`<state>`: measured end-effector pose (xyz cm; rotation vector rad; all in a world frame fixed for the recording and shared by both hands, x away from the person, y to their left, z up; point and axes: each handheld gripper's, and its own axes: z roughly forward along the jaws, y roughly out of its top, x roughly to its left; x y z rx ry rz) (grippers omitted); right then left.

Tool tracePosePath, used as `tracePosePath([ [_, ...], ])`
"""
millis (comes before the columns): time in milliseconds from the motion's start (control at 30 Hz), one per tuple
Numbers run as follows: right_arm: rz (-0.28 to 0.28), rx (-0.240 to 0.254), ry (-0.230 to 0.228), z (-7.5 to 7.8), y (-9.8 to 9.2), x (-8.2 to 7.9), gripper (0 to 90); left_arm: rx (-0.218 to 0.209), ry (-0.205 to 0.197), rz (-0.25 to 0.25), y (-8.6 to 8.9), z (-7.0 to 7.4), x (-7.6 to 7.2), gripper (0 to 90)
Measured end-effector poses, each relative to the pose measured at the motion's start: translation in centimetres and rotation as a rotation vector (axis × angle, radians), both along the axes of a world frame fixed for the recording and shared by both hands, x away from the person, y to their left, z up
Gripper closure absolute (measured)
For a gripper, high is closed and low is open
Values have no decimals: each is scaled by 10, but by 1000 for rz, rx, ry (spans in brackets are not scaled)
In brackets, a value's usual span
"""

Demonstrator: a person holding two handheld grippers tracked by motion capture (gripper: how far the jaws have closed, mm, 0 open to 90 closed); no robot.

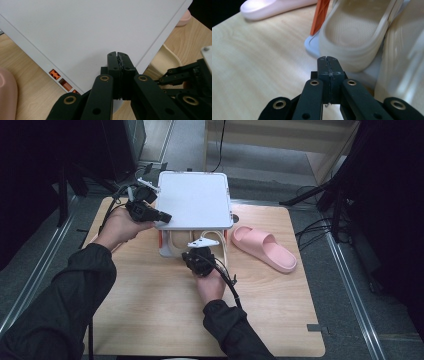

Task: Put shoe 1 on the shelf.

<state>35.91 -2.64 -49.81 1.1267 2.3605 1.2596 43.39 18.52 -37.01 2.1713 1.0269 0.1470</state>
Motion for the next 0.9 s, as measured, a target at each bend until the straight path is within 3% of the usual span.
tracePosePath([
  [267, 76, -11, -4, 5, -21, -25, 900, 2, 1, 2, 0, 0, 0, 889],
  [433, 102, -27, -1, 10, -44, -40, 895, 1, 4, 2, 0, 0, 0, 889],
  [700, 80, -37, 5, 12, -82, -54, 891, 1, 8, 5, 0, 0, 0, 889],
  [900, 59, -58, 11, 8, -99, -58, 888, 3, 7, 7, 0, 1, 0, 889],
])
